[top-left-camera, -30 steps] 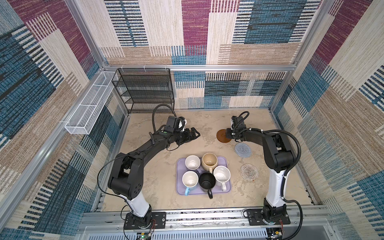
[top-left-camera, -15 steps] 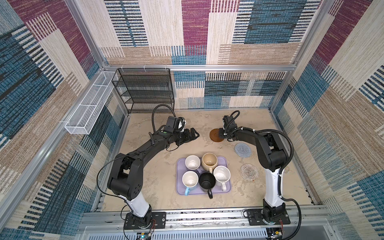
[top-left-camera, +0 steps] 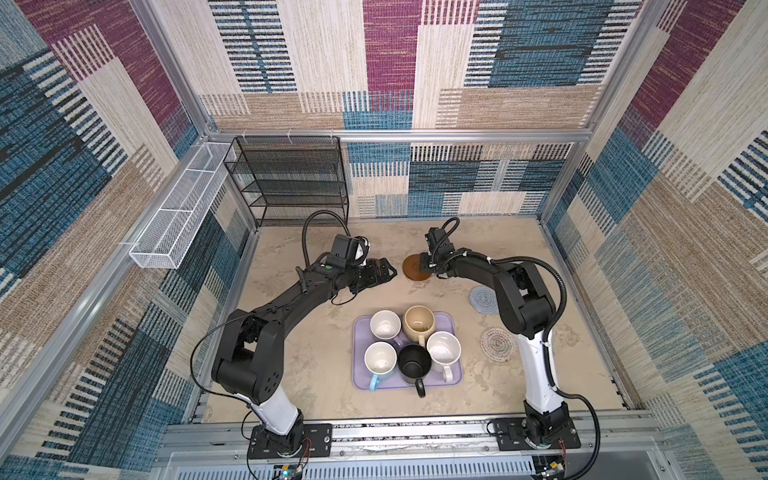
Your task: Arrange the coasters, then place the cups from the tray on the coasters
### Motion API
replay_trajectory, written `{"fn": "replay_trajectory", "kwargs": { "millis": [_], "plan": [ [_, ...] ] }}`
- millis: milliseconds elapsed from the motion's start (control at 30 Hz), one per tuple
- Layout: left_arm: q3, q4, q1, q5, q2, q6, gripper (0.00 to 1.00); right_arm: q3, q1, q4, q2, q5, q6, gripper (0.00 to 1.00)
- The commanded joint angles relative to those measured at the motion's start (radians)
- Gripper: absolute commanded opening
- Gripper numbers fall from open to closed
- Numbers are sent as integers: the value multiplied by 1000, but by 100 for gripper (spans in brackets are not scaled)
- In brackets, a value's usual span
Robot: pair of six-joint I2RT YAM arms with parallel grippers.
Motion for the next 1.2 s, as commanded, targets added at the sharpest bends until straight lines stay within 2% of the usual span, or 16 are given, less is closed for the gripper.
{"fn": "replay_trajectory", "kwargs": {
  "millis": [0,267,633,700,733,800,833,1033,1167],
  "plan": [
    [-4,0,-1,-10,-10,24,100,27,15,-114,27,-15,27,46],
    [-21,3,0,-12,-27,22,100,32,17,-115,18,-8,27,48],
    [-30,2,0,5,-67,15,100,47,17,-104,-93,-5,6,60],
    [-35,0,0,20,-90,17,100,-1,17,-79,-156,-12,8,63],
    [-39,0,0,30,-104,17,100,-27,17,-64,-190,-21,12,67],
    [-51,4,0,64,-139,20,100,-123,18,-24,-282,-47,16,84],
    [-56,8,-1,85,-154,22,100,-163,17,-6,-333,-60,19,98],
    [-71,-48,-48,74,-262,47,100,-425,17,40,-645,-70,54,100],
    [-68,-67,-127,79,-308,49,98,-617,17,68,-862,-62,79,100]
  ]
}}
